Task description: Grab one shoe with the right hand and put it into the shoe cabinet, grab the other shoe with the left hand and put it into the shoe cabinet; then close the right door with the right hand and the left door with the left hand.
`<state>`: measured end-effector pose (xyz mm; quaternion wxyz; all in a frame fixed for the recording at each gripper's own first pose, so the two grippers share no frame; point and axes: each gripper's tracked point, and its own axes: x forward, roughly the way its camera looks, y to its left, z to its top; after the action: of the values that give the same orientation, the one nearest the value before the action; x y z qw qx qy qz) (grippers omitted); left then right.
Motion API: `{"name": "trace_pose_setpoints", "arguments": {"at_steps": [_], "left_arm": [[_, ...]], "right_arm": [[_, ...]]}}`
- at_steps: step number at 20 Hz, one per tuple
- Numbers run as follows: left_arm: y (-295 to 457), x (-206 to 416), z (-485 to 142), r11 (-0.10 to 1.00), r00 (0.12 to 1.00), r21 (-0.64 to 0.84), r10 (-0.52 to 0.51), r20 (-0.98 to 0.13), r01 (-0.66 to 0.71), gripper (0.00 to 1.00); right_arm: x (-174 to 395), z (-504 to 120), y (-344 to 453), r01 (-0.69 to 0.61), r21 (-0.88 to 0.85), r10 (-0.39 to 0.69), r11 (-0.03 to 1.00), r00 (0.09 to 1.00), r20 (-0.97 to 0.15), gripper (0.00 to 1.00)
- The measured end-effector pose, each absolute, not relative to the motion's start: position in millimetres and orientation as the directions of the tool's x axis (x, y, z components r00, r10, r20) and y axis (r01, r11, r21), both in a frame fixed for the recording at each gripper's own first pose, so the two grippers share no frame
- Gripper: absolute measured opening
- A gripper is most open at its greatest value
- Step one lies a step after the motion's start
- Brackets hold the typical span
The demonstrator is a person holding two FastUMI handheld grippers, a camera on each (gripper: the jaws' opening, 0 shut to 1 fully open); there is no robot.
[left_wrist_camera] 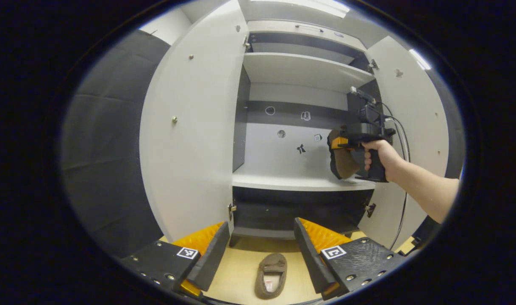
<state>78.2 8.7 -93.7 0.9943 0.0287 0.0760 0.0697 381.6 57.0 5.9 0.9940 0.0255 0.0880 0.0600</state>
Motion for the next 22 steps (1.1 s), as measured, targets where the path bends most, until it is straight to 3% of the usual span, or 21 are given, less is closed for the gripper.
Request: {"name": "trace_pose_setpoints", "arguments": {"at_steps": [3,4,7,8,9,11,14,15,22], "left_arm": [[11.1,77.2,-96.0,0.986,0.975,0.065,0.161,-0.15,-0.153,0.89],[12.2,76.8,-97.0,0.985,0.974,0.066,0.167,-0.152,-0.159,0.92],[15.6,75.6,-95.8,0.982,0.971,0.068,0.187,-0.147,-0.179,0.93],[15.8,75.6,-95.7,0.981,0.971,0.068,0.189,-0.147,-0.181,0.93],[14.4,75.1,-96.4,0.981,0.971,0.069,0.189,-0.149,-0.18,0.93],[13.3,74.1,-96.8,0.981,0.971,0.074,0.189,-0.147,-0.18,0.93],[11.0,73.0,-99.8,0.981,0.971,0.073,0.187,-0.152,-0.177,0.89],[9.5,72.7,-100.9,0.982,0.971,0.071,0.184,-0.155,-0.175,0.89],[23.5,76.3,-110.9,0.98,0.966,0.117,0.182,-0.182,-0.163,0.92]], "right_arm": [[385.4,3.9,56.7,-0.104,0.051,0.11,0.993,0.982,-0.151,0.03],[385.6,4.7,56.6,-0.102,0.051,0.109,0.993,0.983,-0.145,0.01],[385.4,0.6,59.4,-0.111,0.023,0.113,0.994,0.984,-0.136,0.12],[384.0,-3.4,60.2,-0.116,-0.002,0.114,0.993,0.982,-0.147,0.1],[382.8,-8.4,62.4,-0.125,-0.024,0.119,0.992,0.98,-0.161,0.26],[377.0,-6.8,75.3,-0.171,-0.025,0.165,0.985,0.974,-0.155,0.28],[365.5,8.9,80.7,-0.179,0.0,0.177,0.984,0.976,-0.124,0.91],[361.3,15.2,83.0,-0.183,0.007,0.182,0.983,0.977,-0.107,0.96],[299.2,32.3,86.9,-0.198,0.005,0.198,0.98,0.976,-0.085,0.93]]}}
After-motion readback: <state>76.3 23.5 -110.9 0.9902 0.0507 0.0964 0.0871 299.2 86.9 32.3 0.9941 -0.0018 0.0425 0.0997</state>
